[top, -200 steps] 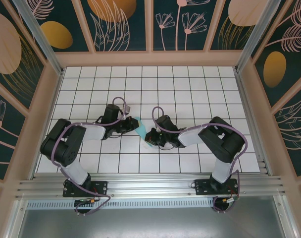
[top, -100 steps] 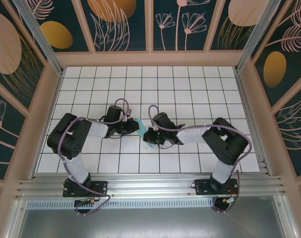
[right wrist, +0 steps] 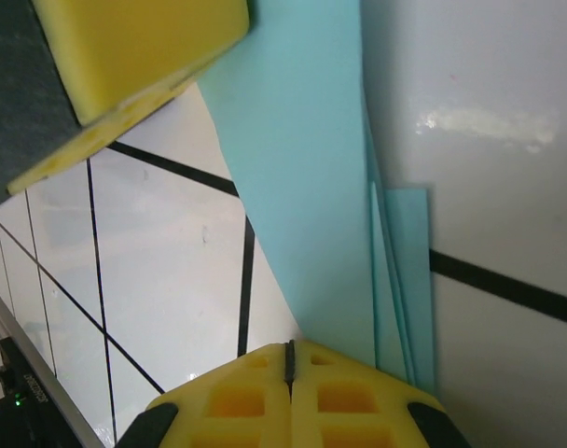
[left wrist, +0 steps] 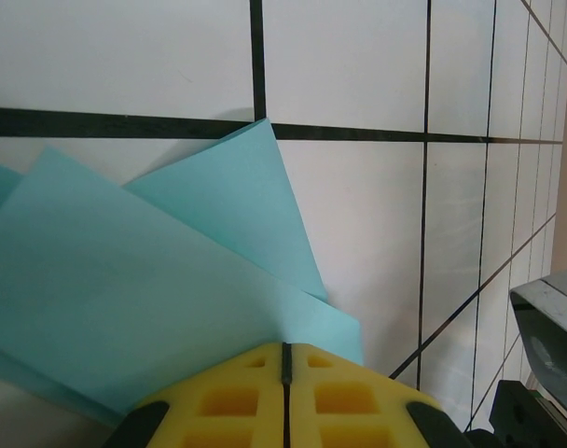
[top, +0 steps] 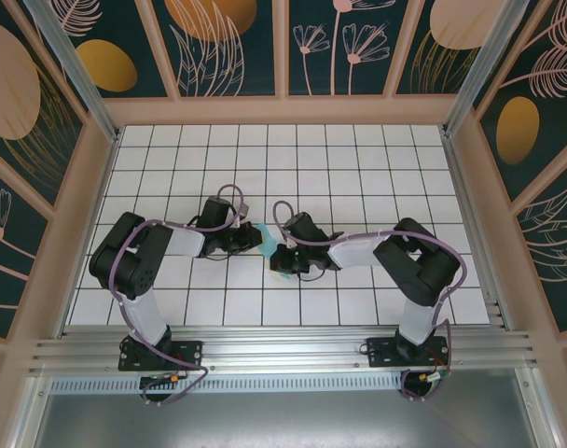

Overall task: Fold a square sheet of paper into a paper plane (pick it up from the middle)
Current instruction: Fold the wing for the fifth time at the center of the table.

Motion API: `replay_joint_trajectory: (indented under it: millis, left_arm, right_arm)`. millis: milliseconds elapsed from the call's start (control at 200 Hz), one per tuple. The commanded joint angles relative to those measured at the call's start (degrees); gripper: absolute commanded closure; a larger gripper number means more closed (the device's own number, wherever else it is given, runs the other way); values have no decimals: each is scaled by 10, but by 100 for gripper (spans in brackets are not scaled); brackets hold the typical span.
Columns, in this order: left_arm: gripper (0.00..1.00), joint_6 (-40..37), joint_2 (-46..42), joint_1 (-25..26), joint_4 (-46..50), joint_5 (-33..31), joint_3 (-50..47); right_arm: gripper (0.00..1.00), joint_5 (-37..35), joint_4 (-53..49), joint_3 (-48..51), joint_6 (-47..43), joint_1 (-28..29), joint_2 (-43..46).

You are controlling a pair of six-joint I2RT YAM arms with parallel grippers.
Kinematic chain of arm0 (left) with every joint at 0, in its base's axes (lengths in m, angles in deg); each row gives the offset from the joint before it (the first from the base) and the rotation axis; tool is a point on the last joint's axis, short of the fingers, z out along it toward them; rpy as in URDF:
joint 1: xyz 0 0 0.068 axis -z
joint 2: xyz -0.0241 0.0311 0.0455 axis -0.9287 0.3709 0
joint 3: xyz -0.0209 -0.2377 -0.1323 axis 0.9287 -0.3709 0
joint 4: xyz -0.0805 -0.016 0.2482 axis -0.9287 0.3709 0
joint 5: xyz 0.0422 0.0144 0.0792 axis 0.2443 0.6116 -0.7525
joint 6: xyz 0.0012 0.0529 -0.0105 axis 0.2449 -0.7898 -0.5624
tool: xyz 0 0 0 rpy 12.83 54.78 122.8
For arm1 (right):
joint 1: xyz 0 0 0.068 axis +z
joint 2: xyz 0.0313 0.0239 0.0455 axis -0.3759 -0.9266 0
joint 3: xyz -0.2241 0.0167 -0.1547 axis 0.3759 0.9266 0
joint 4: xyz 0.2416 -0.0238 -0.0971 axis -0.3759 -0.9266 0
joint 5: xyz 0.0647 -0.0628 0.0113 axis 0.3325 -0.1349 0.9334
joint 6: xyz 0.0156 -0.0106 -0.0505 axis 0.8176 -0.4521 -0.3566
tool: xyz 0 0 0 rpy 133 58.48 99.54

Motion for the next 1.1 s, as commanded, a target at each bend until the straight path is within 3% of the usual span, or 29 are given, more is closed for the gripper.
replay_joint_trajectory:
  millis: [0, 235, 415, 600, 711, 856, 921, 1091]
  left_arm:
    - [92, -27, 42, 1, 29, -74, 3]
    - [92, -27, 49, 1, 27, -75, 6]
    - [89, -24, 37, 1, 0, -40, -2]
    - [79, -22, -26, 1, -2, -15, -1]
    - [64, -21, -80, 1, 19, -21, 6]
    - [41, -4, -151, 3, 101, -121, 7]
    - [39, 21, -176, 11, 140, -176, 5]
    - [28, 56, -198, 71, 258, -312, 43]
  right_arm:
    - [100, 17, -36, 59, 18, -2, 18]
    - [100, 26, -16, 118, 41, -3, 61]
    - [97, 9, -12, 132, 34, -10, 154]
    - [90, -93, -53, 109, -13, -35, 250]
    - [87, -155, -59, 104, -32, -48, 296]
    - [69, -221, -49, 117, -45, -63, 351]
    - [60, -233, -41, 128, -46, -73, 365]
    - [53, -216, -17, 152, -39, -101, 365]
